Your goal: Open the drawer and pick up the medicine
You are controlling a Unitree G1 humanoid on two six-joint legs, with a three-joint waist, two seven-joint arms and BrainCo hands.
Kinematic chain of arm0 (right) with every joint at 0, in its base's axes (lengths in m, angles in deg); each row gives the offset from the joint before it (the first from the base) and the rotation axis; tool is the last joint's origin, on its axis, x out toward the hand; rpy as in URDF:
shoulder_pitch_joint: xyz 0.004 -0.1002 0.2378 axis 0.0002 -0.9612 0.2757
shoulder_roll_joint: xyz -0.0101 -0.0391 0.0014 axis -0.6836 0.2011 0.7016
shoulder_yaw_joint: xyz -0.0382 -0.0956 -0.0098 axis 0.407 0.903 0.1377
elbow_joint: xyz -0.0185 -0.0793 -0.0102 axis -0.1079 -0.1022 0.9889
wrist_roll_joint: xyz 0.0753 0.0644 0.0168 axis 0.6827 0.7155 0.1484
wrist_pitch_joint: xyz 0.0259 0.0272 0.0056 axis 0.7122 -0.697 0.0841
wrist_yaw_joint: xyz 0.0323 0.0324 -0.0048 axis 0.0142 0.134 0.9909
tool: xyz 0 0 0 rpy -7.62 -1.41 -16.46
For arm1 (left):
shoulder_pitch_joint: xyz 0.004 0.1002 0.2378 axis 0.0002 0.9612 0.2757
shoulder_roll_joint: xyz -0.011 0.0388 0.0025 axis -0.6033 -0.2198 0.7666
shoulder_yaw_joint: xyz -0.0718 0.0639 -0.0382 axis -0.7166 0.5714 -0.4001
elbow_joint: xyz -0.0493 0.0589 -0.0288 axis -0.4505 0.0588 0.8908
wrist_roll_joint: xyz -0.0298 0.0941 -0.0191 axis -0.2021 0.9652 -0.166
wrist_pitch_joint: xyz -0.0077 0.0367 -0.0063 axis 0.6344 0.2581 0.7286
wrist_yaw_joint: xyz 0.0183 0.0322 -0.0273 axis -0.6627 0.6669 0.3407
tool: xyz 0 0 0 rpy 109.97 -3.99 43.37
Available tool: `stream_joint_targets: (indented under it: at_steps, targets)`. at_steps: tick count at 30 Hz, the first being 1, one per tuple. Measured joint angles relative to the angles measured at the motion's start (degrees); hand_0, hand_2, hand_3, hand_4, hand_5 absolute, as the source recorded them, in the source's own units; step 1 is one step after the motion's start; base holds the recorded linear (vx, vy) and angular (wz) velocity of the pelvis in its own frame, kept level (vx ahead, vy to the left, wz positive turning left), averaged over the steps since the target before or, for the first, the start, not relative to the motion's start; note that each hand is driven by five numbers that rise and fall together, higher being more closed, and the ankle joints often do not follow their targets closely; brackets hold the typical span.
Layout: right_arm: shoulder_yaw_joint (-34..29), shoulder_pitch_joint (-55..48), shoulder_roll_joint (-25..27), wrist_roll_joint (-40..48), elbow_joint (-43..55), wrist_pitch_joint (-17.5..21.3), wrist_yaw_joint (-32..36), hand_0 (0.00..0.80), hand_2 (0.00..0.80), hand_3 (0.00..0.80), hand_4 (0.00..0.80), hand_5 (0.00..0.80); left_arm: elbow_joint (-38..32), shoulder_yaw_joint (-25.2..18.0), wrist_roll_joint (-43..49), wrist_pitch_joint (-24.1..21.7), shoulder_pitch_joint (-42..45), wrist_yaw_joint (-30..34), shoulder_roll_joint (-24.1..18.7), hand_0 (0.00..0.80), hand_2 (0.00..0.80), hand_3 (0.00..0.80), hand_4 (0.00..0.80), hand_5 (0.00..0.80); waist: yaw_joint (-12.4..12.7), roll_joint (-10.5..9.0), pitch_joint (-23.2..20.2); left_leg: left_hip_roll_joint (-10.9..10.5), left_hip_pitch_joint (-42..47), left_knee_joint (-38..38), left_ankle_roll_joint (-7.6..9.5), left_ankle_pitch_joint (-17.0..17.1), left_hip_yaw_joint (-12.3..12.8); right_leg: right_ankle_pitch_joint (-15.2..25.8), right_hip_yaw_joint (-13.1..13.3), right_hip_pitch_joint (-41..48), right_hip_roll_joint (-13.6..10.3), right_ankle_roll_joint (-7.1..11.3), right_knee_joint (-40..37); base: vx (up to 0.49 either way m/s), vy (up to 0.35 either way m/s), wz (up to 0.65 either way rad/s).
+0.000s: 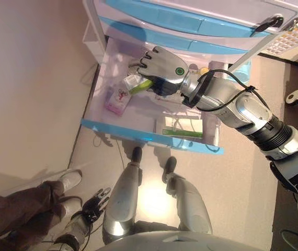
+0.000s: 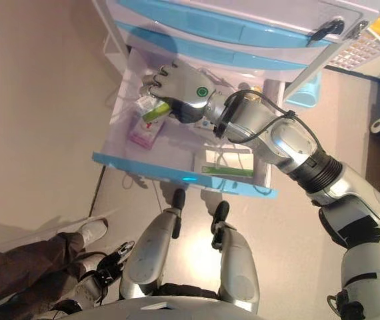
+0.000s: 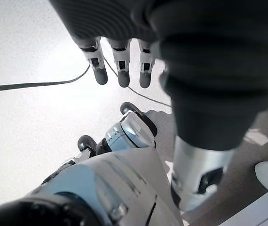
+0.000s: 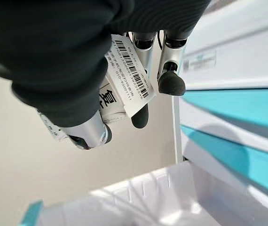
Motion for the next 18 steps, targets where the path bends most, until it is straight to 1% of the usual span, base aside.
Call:
stream_joint_targets:
  at_steps: [3,5,7,11,13,16,17,18]
  targets:
    - [-3.3,-2.2,0.5,4.9,5.2,0.4,2.2,0.800,0.800,0.800,0.800,0.800,1.2,-1.3,1.2,-0.8,0.6,-0.1,0.3,0.000,0.000,0.000,0.000,0.000,-1.1,-1.14,-0.8,-0.1,2.2,-1.6,0.28,0.0,0.8,0.2,0.5,1.7,0.0,0.15,-1.2,0.086,-0.037,-0.12]
    - [-5.4,-3.5,1.7,7.8,8.8,0.7,4.1,0.800,0.800,0.800,0.800,0.800,1.7,-3.2,2.3,-0.9,0.7,-0.1,0.5,0.000,0.000,0.000,0.000,0.000,-1.5,-1.60,-1.4,-0.1,3.9,-2.7,0.27,-0.1,1.1,0.3,0.6,3.3,0.0,0.20,-2.2,0.105,-0.038,-0.08]
    - [-7.2,-4.4,1.9,11.5,11.8,0.8,5.7,0.800,0.800,0.800,0.800,0.800,2.8,-3.7,3.3,-1.5,0.7,-0.1,0.6,0.000,0.000,0.000,0.000,0.000,-1.9,-2.09,-3.4,-0.1,4.5,-3.5,0.23,-0.1,1.3,0.3,1.0,3.5,0.1,0.20,-2.5,0.106,-0.027,-0.08]
    - [-9.7,-5.9,2.0,16.4,15.2,0.7,7.0,0.800,0.800,0.800,0.800,0.800,3.9,-4.6,5.0,-2.0,1.2,0.0,1.3,0.000,0.000,0.000,0.000,0.000,-2.2,-2.06,-6.7,-0.1,6.7,-4.8,-0.20,-0.6,1.4,0.2,1.3,5.3,0.3,0.22,-3.4,0.103,-0.020,-0.07]
    - [-9.9,-6.1,1.9,18.3,15.2,0.5,7.0,0.800,0.800,0.800,0.800,0.800,4.7,-4.7,5.9,-2.7,2.2,-0.1,2.0,0.000,0.000,0.000,0.000,0.000,-2.2,-2.00,-8.8,-0.1,7.5,-5.6,-0.20,-0.6,2.0,0.2,1.8,5.6,0.3,0.24,-3.6,0.078,-0.022,-0.13]
    - [-12.3,-7.5,1.9,18.4,16.2,-0.6,7.0,0.800,0.800,0.800,0.800,0.800,5.1,-5.5,6.7,-3.2,4.4,-0.1,2.6,0.000,0.000,0.000,0.000,0.000,-2.9,-1.98,-11.0,-0.1,8.5,-5.9,-0.03,-0.7,2.2,0.2,1.9,6.7,0.3,0.27,-4.5,0.078,0.011,-0.03]
    - [-12.8,-7.6,1.9,18.7,16.5,-0.8,7.0,0.800,0.800,0.800,0.800,0.800,5.1,-5.7,7.0,-3.1,5.2,-0.1,2.6,0.000,0.000,0.000,0.000,0.000,-3.1,-1.97,-11.9,-0.1,8.5,-6.0,-0.02,-0.7,2.3,-0.2,2.0,6.7,0.3,0.79,-5.0,0.085,0.041,-0.08]
    - [-13.7,-7.9,1.9,19.6,16.9,-1.2,6.9,0.800,0.800,0.800,0.800,0.800,5.2,-5.7,7.0,-3.1,5.9,-0.1,2.6,0.000,0.000,0.000,0.000,0.000,-3.2,-1.84,-12.9,-0.1,8.5,-6.2,-0.01,-0.7,2.6,-0.2,2.0,6.7,0.3,0.78,-5.5,0.087,0.043,-0.10]
